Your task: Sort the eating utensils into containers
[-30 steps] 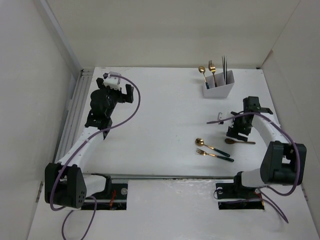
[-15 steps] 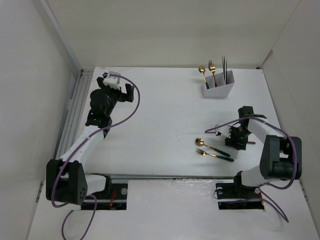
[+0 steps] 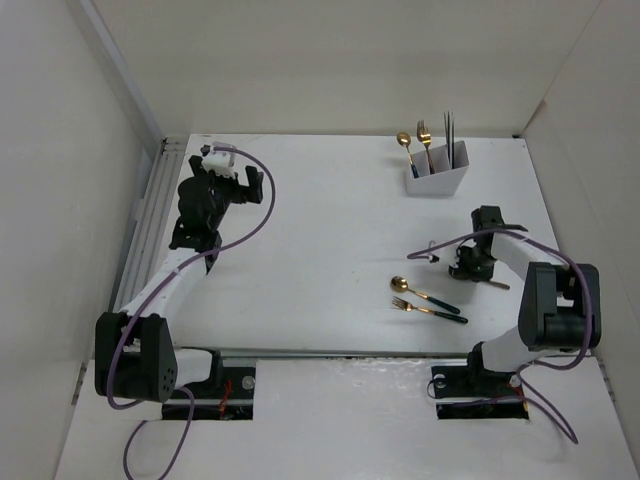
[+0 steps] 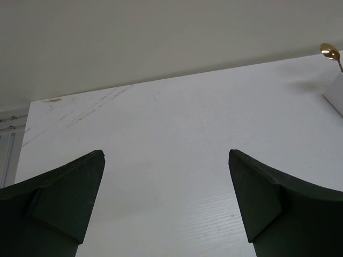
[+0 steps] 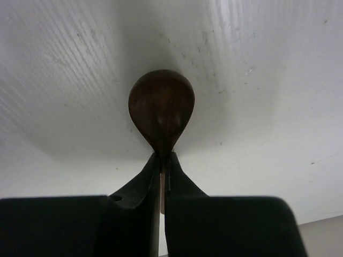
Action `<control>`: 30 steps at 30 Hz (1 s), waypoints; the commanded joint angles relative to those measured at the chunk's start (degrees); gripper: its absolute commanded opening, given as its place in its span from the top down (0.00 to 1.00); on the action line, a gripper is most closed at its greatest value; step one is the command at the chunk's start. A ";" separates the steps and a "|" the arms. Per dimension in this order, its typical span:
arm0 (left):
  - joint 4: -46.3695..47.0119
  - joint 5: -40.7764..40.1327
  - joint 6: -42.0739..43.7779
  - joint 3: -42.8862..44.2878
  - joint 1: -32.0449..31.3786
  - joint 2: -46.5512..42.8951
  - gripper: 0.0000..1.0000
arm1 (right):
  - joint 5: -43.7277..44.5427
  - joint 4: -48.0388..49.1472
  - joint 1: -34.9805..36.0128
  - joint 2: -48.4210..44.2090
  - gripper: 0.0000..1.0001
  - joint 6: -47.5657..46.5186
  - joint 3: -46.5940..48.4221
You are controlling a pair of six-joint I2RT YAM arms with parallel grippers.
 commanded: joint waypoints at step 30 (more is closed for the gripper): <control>-4.52 -1.93 -0.24 7.87 0.52 5.09 0.00 | -20.96 71.82 12.38 18.59 1.00 71.44 33.52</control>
